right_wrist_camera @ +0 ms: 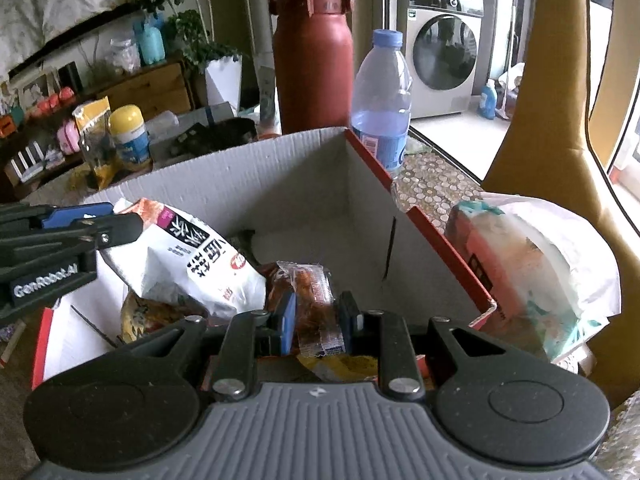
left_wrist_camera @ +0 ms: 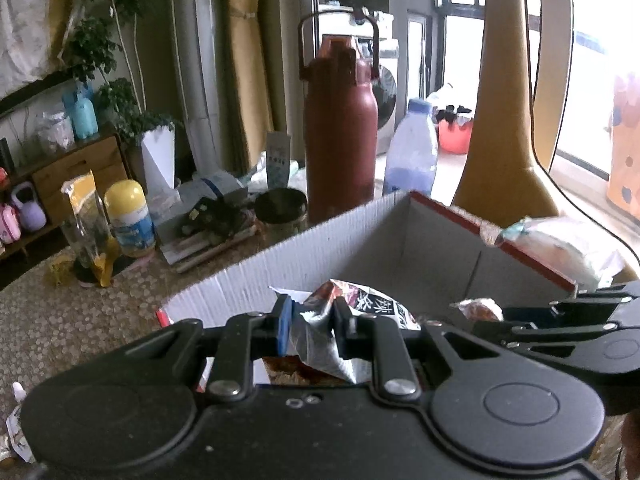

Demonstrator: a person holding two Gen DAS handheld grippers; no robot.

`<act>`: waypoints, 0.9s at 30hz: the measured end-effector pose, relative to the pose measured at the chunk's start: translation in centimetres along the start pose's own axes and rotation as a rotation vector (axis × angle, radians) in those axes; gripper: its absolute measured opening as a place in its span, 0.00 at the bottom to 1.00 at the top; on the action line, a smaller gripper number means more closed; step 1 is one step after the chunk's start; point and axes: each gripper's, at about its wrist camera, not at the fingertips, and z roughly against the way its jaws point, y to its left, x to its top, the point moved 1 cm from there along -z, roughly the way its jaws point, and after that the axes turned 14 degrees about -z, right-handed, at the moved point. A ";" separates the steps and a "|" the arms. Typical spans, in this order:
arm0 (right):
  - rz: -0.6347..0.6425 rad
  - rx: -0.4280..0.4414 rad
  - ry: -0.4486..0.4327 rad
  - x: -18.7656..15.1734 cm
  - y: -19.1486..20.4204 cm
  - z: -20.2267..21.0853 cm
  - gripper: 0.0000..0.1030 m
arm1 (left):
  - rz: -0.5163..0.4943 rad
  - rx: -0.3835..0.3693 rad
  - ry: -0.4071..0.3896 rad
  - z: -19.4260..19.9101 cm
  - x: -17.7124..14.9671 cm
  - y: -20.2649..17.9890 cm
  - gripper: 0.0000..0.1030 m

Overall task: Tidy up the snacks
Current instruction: 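Carry the white bag and orange-wrapped snack over the red box and lower them, then open both tools to release the items into the box and withdraw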

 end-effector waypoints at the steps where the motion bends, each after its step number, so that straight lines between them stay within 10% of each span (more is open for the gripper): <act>1: 0.005 0.000 0.002 -0.1 0.1 -0.1 0.22 | -0.005 0.001 0.010 -0.2 -0.2 -0.1 0.19; 13: -0.007 -0.015 0.027 -0.4 0.3 -0.4 0.23 | 0.002 -0.022 0.063 -0.8 -0.5 0.2 0.28; 18: -0.010 -0.003 0.024 -0.6 0.6 0.4 0.26 | 0.006 -0.023 0.042 0.2 -0.4 0.2 0.58; 23: -0.022 0.015 0.000 -0.7 0.9 2.0 0.57 | 0.026 -0.038 0.018 1.8 -0.4 0.6 0.62; 27: -0.018 0.024 -0.021 -0.8 1.4 3.6 0.59 | 0.028 -0.043 -0.003 3.3 -0.5 0.9 0.71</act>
